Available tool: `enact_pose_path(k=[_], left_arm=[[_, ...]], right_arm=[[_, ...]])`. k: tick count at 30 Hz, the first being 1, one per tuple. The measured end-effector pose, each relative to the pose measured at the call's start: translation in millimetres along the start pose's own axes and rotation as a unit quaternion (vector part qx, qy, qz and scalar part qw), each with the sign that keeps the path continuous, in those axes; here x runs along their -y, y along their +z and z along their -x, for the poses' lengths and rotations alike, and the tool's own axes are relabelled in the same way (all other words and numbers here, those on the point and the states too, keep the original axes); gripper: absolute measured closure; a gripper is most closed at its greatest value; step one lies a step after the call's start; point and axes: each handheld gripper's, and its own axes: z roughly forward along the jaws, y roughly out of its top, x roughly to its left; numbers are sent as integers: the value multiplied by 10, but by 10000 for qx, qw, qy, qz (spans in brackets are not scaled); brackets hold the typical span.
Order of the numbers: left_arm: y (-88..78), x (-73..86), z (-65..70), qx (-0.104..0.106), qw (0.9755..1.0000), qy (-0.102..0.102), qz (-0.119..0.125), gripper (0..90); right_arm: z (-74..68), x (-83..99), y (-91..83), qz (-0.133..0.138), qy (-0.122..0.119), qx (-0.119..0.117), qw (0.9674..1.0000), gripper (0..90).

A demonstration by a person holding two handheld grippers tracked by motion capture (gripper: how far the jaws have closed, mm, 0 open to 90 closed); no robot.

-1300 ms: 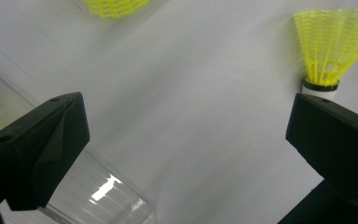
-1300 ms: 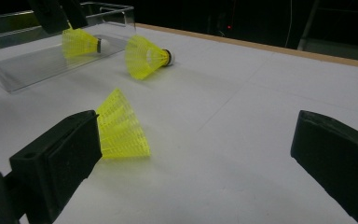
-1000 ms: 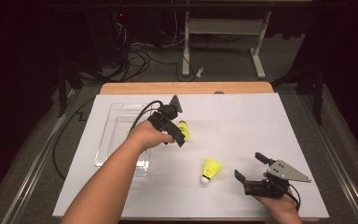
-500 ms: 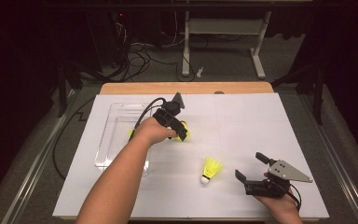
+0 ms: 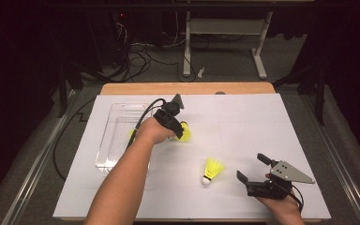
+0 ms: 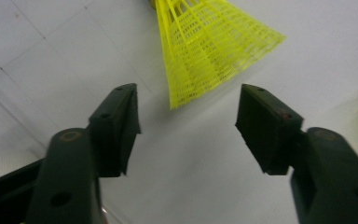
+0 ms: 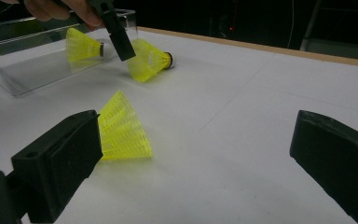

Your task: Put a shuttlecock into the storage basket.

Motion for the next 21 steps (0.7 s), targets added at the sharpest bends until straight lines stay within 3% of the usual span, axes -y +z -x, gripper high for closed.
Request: enact_pose_path(k=[7, 21], left_arm=[[39, -12, -25, -220, 9997, -11, 102, 584], [107, -20, 10, -348, 9993, 62, 78, 844]], right_arm=[[8, 4, 3, -11, 3, 5, 10000, 27], [-2, 4, -1, -5, -7, -5, 10000, 28]])
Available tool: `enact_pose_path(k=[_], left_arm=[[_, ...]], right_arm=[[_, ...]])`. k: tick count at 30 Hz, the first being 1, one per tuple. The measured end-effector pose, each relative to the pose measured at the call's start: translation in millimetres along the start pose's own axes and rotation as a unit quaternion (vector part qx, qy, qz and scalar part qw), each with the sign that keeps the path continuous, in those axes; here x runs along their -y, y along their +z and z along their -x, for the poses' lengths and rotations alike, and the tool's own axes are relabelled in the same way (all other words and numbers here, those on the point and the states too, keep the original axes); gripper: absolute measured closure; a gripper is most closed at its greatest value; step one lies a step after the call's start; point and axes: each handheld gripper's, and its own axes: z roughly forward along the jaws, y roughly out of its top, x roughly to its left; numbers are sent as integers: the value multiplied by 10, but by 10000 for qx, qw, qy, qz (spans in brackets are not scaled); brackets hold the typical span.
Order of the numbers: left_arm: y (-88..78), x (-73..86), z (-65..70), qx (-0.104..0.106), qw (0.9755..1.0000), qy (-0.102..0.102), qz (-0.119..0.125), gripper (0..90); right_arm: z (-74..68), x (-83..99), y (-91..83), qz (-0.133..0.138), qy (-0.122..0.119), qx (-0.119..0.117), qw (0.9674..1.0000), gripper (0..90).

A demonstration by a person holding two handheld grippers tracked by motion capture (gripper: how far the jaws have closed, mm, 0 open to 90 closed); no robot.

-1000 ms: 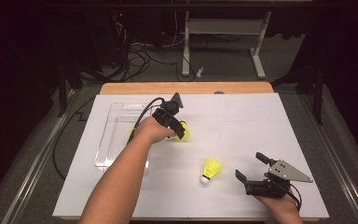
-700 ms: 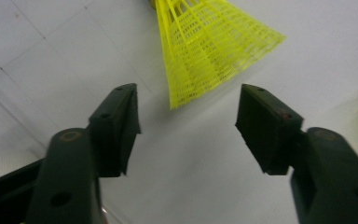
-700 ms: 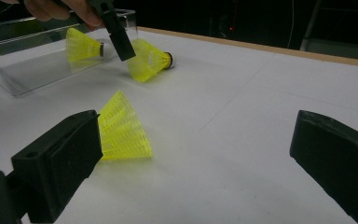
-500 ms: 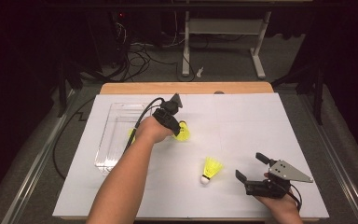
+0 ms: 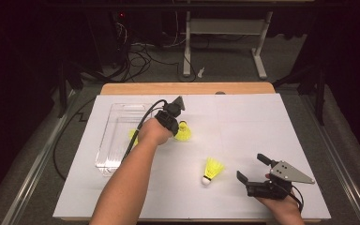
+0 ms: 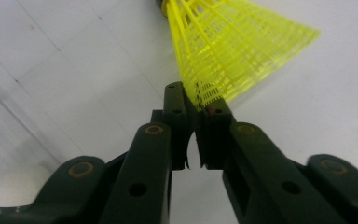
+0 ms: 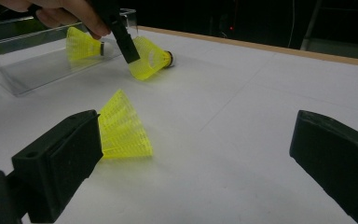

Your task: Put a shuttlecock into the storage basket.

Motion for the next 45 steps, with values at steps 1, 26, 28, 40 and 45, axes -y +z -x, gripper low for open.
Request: enact_pose_path(k=[1, 26, 28, 40, 45], left_arm=[[0, -1, 2, -24, 10000, -10, 17, 844], [-229, 166, 131, 43, 9996, 269, -1, 896], [-243, 195, 141, 54, 9996, 291, -33, 896], [-345, 439, 184, 128, 9988, 426, -206, 894], [-335, 531, 219, 137, 9984, 490, -261, 894]], right_arm=[[0, 0, 0, 0, 0, 0, 10000, 28], [-16, -4, 6, -1, -18, 14, 10000, 28], [-17, -3, 6, -3, -21, 13, 10000, 28], [-27, -4, 26, -31, -52, 3, 10000, 29], [-34, -3, 34, -38, -66, -1, 10000, 30]])
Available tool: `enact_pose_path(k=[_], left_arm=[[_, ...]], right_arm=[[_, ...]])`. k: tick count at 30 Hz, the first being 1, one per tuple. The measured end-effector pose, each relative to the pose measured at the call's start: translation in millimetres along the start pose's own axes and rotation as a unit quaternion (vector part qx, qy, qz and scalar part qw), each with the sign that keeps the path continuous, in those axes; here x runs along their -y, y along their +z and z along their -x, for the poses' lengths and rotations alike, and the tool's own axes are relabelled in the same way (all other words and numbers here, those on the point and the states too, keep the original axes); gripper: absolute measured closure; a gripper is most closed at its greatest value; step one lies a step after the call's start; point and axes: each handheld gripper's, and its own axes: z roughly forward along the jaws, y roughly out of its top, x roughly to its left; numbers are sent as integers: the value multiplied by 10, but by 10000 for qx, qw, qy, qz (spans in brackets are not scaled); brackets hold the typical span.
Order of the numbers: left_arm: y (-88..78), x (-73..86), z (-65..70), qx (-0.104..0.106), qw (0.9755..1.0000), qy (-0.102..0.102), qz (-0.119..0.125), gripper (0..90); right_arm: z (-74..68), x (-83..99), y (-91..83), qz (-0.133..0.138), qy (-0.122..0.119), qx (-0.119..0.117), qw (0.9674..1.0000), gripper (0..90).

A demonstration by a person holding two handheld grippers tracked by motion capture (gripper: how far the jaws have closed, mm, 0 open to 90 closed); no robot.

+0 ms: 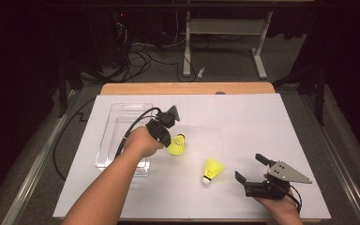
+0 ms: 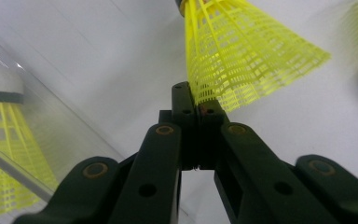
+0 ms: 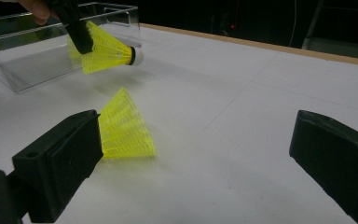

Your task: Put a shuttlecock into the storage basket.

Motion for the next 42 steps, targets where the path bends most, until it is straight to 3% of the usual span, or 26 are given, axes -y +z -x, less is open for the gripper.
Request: enact_pose_path(k=[14, 23, 29, 42], left_arm=[[-35, 161, 54, -39, 9998, 149, -105, 893], [-23, 206, 57, 57, 9998, 163, -78, 893], [-72, 223, 65, 250, 9995, 163, -30, 892], [-164, 234, 95, 299, 9993, 206, 46, 891]], right_arm=[[-11, 0, 1, -17, -2, -2, 10000, 30], [-10, 0, -6, -5, -3, 12, 10000, 30], [-18, -1, 0, -17, -25, 7, 10000, 30], [-11, -8, -19, 174, 72, -47, 9998, 4]])
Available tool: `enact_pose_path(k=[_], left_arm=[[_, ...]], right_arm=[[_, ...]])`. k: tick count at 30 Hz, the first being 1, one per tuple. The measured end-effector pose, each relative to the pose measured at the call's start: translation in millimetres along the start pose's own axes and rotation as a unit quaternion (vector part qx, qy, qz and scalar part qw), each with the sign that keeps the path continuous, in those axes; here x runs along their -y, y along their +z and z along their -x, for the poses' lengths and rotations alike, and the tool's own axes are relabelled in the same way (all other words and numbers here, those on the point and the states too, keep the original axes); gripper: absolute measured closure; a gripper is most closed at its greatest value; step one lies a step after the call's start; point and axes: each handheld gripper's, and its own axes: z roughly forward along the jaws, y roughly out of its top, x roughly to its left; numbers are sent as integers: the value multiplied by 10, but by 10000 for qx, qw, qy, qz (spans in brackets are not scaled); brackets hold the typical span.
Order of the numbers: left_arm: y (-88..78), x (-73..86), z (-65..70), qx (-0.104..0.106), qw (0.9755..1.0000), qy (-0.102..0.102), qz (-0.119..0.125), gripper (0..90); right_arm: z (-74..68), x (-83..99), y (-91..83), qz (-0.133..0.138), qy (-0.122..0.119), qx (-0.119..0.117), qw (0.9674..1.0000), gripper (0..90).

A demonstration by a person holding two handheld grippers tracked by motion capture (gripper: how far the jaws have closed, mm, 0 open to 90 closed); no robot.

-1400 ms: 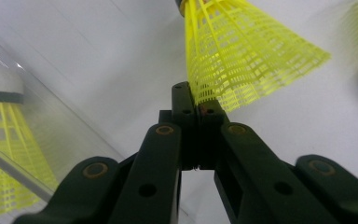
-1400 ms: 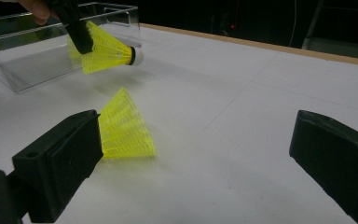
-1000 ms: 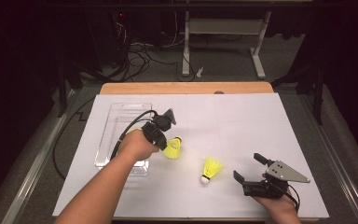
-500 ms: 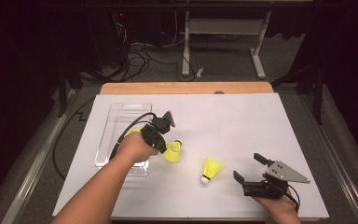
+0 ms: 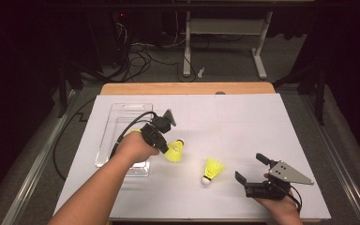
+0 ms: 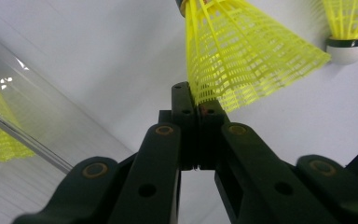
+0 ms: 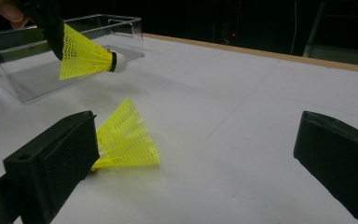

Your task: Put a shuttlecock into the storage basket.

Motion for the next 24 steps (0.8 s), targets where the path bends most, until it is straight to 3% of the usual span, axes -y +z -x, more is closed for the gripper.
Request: enact_pose_path(k=[13, 24], left_arm=[[-154, 1, 4, -17, 9999, 6, 118, 890], [-342, 38, -47, -51, 9996, -75, 265, 890]], right_arm=[[-18, 2, 10, 61, -43, -8, 10000, 4], [7, 23, 43, -523, -102, 182, 9984, 4]])
